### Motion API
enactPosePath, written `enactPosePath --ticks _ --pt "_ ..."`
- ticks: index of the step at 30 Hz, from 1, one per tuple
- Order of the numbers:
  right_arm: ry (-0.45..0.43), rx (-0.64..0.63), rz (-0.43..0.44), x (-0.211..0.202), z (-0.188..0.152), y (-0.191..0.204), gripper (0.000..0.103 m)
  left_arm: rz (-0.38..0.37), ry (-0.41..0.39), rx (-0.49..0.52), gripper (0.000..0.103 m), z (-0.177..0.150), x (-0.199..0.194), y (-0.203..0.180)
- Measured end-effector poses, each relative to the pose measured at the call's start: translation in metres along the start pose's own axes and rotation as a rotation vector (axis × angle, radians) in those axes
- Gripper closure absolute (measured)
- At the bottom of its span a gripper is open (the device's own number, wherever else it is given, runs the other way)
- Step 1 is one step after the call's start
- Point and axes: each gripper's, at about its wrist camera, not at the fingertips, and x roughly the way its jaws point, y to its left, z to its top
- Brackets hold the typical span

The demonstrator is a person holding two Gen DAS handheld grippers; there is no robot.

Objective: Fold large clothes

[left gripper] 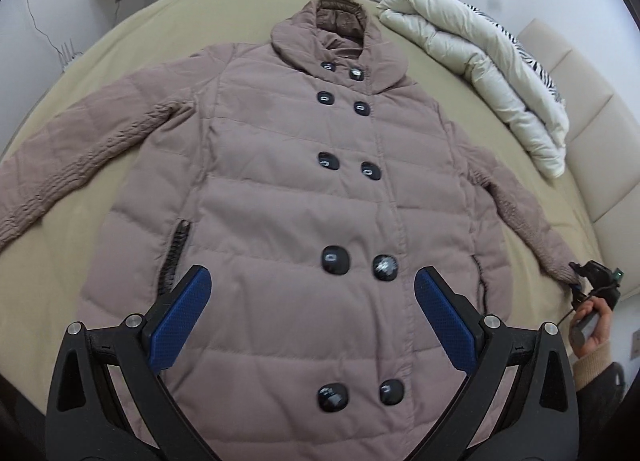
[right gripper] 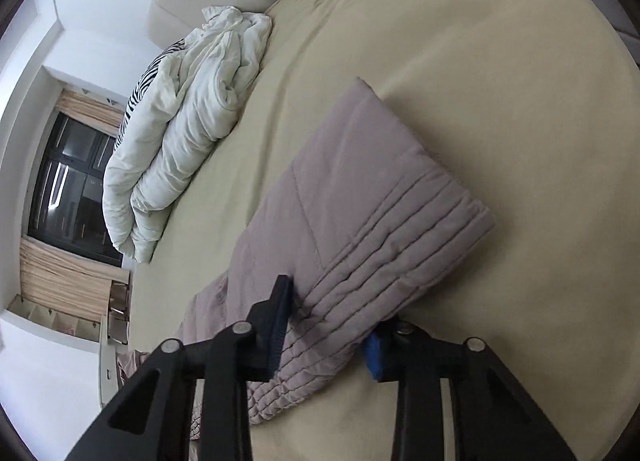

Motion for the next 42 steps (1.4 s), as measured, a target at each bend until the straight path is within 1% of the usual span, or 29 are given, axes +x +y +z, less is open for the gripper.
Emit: enactPosePath --ticks 1,3,4,6,8,9,11,14,16,17,18,19,20,21,22,23,25,27,28,30,32,35,36,37,38,39,40,41,42 --pt "-0.010 -0.041 0.005 0.001 0.001 0.018 0.081 -0.032 0.001 -0.020 0.000 0.003 0.003 0.002" --pt "-0.021 -0.164 0.035 -0.002 -0.003 0.062 0.087 -0.106 0.004 -0.080 0.000 0.009 0.007 0.010" --pt "-0.018 -0.247 0.061 -0.005 -0.011 0.091 0.087 -0.138 0.004 -0.111 0.000 0.014 0.009 0.014" --pt "-0.020 -0.435 0.098 -0.011 -0.039 0.149 0.087 -0.181 -0.014 -0.147 0.000 0.024 0.010 0.021" --pt "-0.001 -0.642 0.154 -0.013 -0.086 0.210 0.087 -0.204 -0.045 -0.166 0.000 0.035 0.009 0.027" --pt "0.013 -0.723 0.176 -0.012 -0.110 0.234 0.087 -0.211 -0.056 -0.175 0.000 0.040 0.008 0.031" --pt "0.060 -0.890 0.214 -0.003 -0.171 0.282 0.088 -0.232 -0.078 -0.202 0.000 0.051 0.006 0.041" --pt "0.120 -1.065 0.244 0.017 -0.258 0.326 0.087 -0.248 -0.099 -0.239 0.000 0.065 0.004 0.061" --pt "0.162 -1.129 0.249 0.033 -0.306 0.341 0.086 -0.256 -0.099 -0.267 0.000 0.072 0.007 0.074" --pt "0.183 -1.147 0.242 0.042 -0.325 0.344 0.084 -0.264 -0.092 -0.279 0.000 0.074 0.010 0.080" --pt "0.205 -1.171 0.230 0.052 -0.346 0.345 0.079 -0.273 -0.084 -0.289 0.000 0.076 0.013 0.085" --pt "0.220 -1.198 0.204 0.063 -0.366 0.344 0.075 -0.281 -0.073 -0.299 0.000 0.078 0.019 0.088" --pt "0.253 -1.223 0.185 0.074 -0.382 0.341 0.055 -0.291 -0.063 -0.303 0.000 0.080 0.023 0.089" --pt "0.304 -1.233 0.183 0.083 -0.396 0.338 0.030 -0.297 -0.054 -0.304 0.000 0.081 0.030 0.090" --pt "0.378 -1.228 0.193 0.091 -0.407 0.332 0.024 -0.302 -0.040 -0.306 0.000 0.085 0.038 0.090" --pt "0.419 -1.211 0.202 0.096 -0.410 0.328 0.021 -0.306 -0.027 -0.309 0.000 0.088 0.047 0.089" --pt "0.390 -1.221 0.210 0.083 -0.415 0.312 0.017 -0.319 0.001 -0.307 0.000 0.093 0.064 0.082" --pt "0.375 -1.220 0.221 0.064 -0.410 0.300 0.017 -0.328 0.029 -0.289 0.000 0.100 0.081 0.070" --pt "0.375 -1.191 0.236 0.053 -0.400 0.291 0.017 -0.324 0.042 -0.273 0.000 0.104 0.091 0.061" --pt "0.376 -1.114 0.251 0.041 -0.380 0.275 0.017 -0.314 0.066 -0.237 0.000 0.112 0.110 0.043" --pt "0.398 -1.011 0.255 0.030 -0.356 0.250 0.017 -0.306 0.084 -0.206 0.000 0.123 0.134 0.026" --pt "0.420 -0.842 0.250 0.024 -0.320 0.215 0.017 -0.295 0.116 -0.178 0.004 0.140 0.167 0.007" --pt "0.428 -0.800 0.252 0.025 -0.310 0.207 0.017 -0.296 0.136 -0.166 0.013 0.144 0.178 -0.001" --pt "0.434 -0.758 0.255 0.025 -0.300 0.198 0.017 -0.288 0.160 -0.150 0.033 0.147 0.189 -0.007" --pt "0.435 -0.731 0.256 0.024 -0.294 0.192 0.017 -0.278 0.186 -0.136 0.046 0.149 0.200 -0.011" --pt "0.438 -0.707 0.261 0.025 -0.288 0.186 0.017 -0.243 0.206 -0.124 0.064 0.151 0.211 -0.015" --pt "0.440 -0.691 0.269 0.026 -0.284 0.184 0.017 -0.241 0.212 -0.120 0.072 0.152 0.220 -0.016" --pt "0.442 -0.678 0.277 0.027 -0.280 0.182 0.017 -0.247 0.220 -0.122 0.073 0.152 0.226 -0.017" --pt "0.441 -0.670 0.282 0.029 -0.278 0.182 0.017 -0.241 0.214 -0.119 0.078 0.154 0.229 -0.017"
